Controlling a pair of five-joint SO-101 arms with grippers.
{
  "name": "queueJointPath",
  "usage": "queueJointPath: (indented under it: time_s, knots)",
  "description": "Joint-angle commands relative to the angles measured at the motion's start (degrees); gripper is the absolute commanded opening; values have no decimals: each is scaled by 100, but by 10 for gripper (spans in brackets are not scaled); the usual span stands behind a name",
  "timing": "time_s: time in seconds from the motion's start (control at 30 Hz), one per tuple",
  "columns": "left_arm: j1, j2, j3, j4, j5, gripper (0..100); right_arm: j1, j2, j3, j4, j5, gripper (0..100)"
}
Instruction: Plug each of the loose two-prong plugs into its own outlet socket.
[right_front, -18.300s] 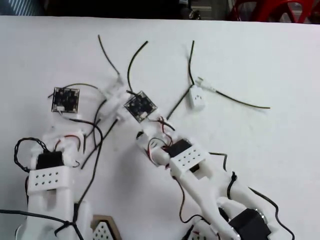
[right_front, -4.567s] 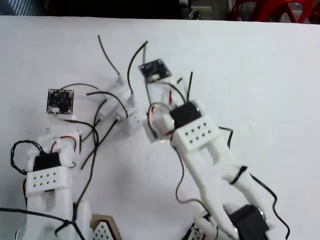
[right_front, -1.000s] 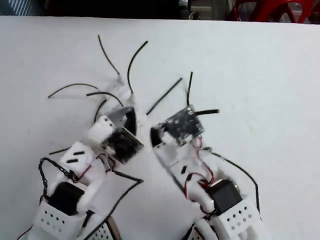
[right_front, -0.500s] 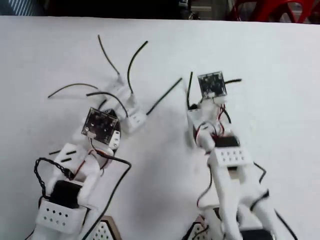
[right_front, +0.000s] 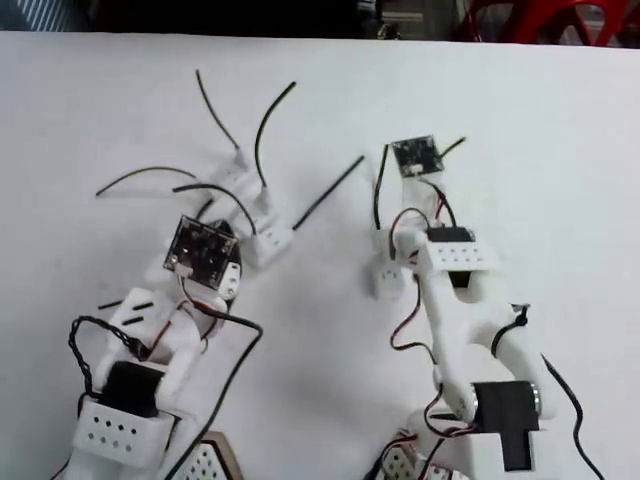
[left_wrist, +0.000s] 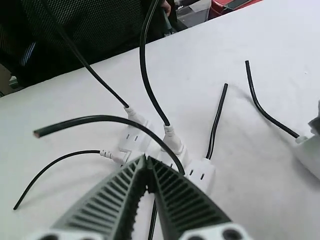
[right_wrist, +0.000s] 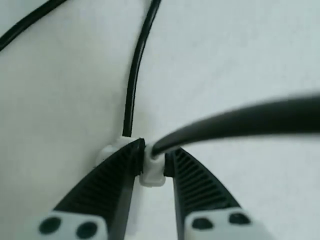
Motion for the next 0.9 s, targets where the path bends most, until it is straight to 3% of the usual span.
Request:
queueJointPath:
  time_s: [0.0, 0.4, 0.6, 0.87]
  knots:
    - [-48, -75, -44, -105, 35, 24, -409, -189, -290, 541, -53, 17]
    - [-22, -57, -44, -105, 35, 24, -1754, -1947, -246, 1622, -1099, 17]
    - [347, -40, 70, -62, 35, 151, -848, -3099, -246, 1508, -1108, 17]
    - [1174, -31, 79, 123, -88, 159, 374, -3398, -44, 497, -2004, 17]
